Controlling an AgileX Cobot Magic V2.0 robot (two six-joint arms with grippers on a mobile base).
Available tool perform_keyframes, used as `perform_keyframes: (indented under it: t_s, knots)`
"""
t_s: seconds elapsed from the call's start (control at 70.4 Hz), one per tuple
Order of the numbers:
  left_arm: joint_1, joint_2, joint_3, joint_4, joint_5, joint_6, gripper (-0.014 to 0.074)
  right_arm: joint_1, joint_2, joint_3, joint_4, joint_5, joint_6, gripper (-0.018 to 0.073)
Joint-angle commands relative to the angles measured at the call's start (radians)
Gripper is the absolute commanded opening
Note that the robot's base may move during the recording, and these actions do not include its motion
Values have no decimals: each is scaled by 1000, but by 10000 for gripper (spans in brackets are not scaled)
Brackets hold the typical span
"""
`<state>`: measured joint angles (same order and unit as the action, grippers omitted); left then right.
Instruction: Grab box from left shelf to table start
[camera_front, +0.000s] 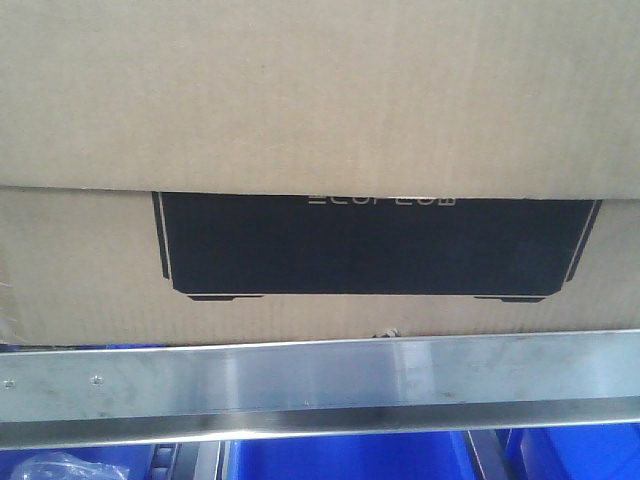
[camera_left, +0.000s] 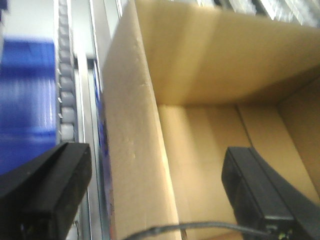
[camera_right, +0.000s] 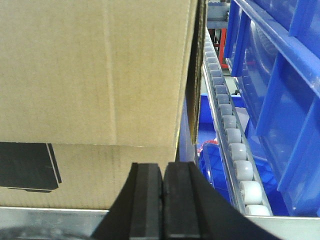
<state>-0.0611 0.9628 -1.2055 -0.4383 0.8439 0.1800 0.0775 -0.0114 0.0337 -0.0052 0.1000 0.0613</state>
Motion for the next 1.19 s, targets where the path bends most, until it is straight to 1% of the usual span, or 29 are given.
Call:
perform_keyframes:
  t_s: [0.0,0.17,0.241,0.412,0.469,0.597,0.696,0.795,0.838,0.895,1.065,1.179]
  knots:
    - [-15,51,-74,-39,-32,6,440,1,-13,-22,-10,-92,-7,57]
    - [-69,152,-102,-26,-32,7,440,1,-13,-22,-10,-92,-7,57]
    - [-100,186,-106,-7,-40,7,440,1,-13,-22,-10,-92,-7,57]
    - [-155,239,-106,60,-95,3,440,1,-13,-22,-10,-93,-7,57]
    - [-168,252,-106,66,-126,1,437,1,-13,-22,-10,-93,-7,57]
    - [-175,271,-114,70,-150,1,386,1,-13,-22,-10,-93,-7,57]
    - [-175,295,-148,73,-128,-3,356,1,-13,-22,-9,-92,-7,57]
    - [-175,316,-188,84,-104,-8,349,1,-13,-22,-9,-92,-7,57]
    - [-175,325,-194,90,-96,-21,349,1,-13,-22,-9,-92,-7,57]
    - [-175,336,-205,116,-73,-59,349,1,-13,-22,-9,-93,-7,57]
    - [-175,377,-207,152,-10,-93,343,1,-13,-22,-9,-93,-7,57]
    - [-175,397,-207,153,-1,-100,271,1,-13,-22,-9,-93,-7,57]
